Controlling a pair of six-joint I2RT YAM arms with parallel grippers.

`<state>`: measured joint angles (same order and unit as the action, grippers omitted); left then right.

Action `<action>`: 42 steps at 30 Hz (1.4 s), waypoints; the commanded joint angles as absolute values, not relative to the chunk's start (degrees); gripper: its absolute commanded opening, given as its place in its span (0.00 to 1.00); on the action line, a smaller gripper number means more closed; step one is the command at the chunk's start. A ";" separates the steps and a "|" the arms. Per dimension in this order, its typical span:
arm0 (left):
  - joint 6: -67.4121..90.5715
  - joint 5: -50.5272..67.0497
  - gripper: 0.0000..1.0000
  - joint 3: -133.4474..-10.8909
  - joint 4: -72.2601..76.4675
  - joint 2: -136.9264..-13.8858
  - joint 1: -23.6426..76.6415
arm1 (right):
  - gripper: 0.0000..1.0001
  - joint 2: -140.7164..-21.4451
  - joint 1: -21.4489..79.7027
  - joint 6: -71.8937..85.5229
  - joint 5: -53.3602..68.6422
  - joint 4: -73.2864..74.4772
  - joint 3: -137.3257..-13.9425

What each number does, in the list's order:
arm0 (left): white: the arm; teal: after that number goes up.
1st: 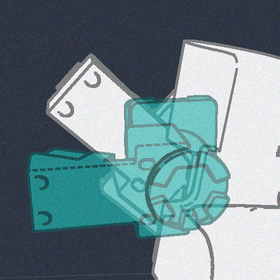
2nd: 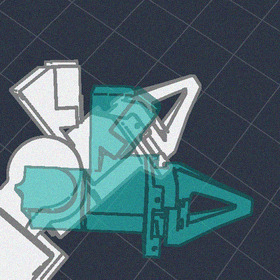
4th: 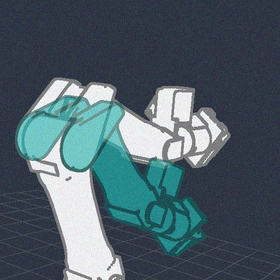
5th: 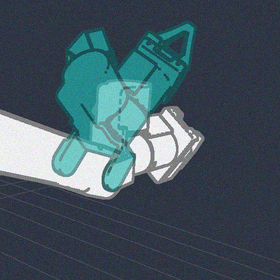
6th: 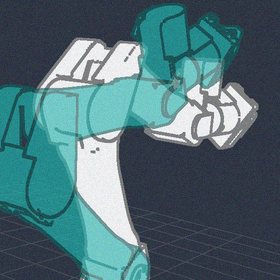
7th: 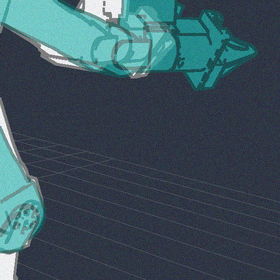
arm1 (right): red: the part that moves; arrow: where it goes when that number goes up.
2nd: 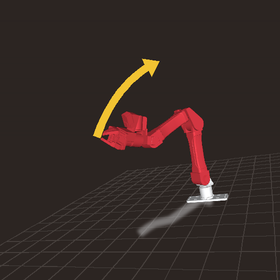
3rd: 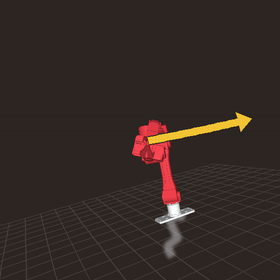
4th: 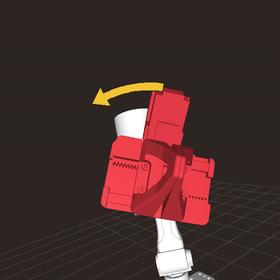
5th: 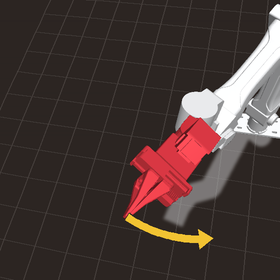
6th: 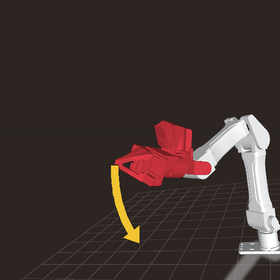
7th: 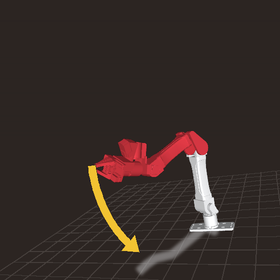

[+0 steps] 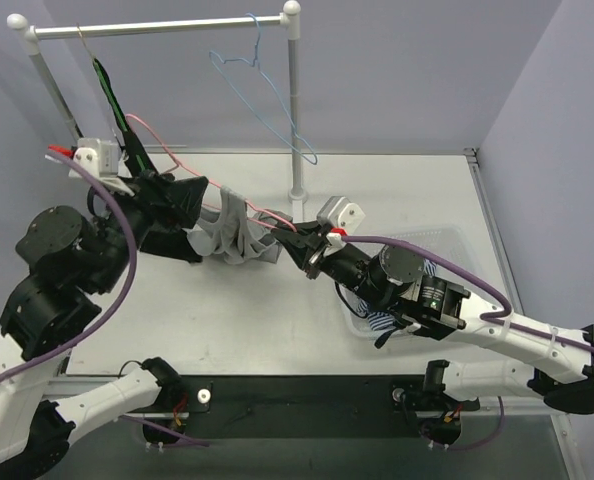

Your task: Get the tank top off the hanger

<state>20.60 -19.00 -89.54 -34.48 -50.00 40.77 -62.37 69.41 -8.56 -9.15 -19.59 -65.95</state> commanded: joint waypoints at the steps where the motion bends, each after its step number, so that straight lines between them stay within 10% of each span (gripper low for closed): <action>1: 20.66 -22.75 0.77 -92.46 -28.14 -53.26 40.69 | 0.00 -58.98 70.84 -9.32 -11.43 -27.42 -64.52; 24: 22.58 -4.24 0.63 -85.43 -22.41 -53.70 25.23 | 0.00 -53.79 73.56 -5.98 -8.79 -28.83 -59.68; 35: 22.15 -0.53 0.01 -83.67 -21.53 -52.03 23.47 | 0.01 -53.61 73.65 -2.12 -15.63 -21.81 -61.42; 42: 19.78 -2.11 0.00 -83.85 -26.79 -51.24 23.47 | 0.58 -52.65 73.65 10.44 -22.05 1.56 -69.16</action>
<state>21.32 -2.07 -82.91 -25.67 -52.51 23.57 -54.98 73.41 1.17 -16.36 -8.64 -63.96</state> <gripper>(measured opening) 0.144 0.492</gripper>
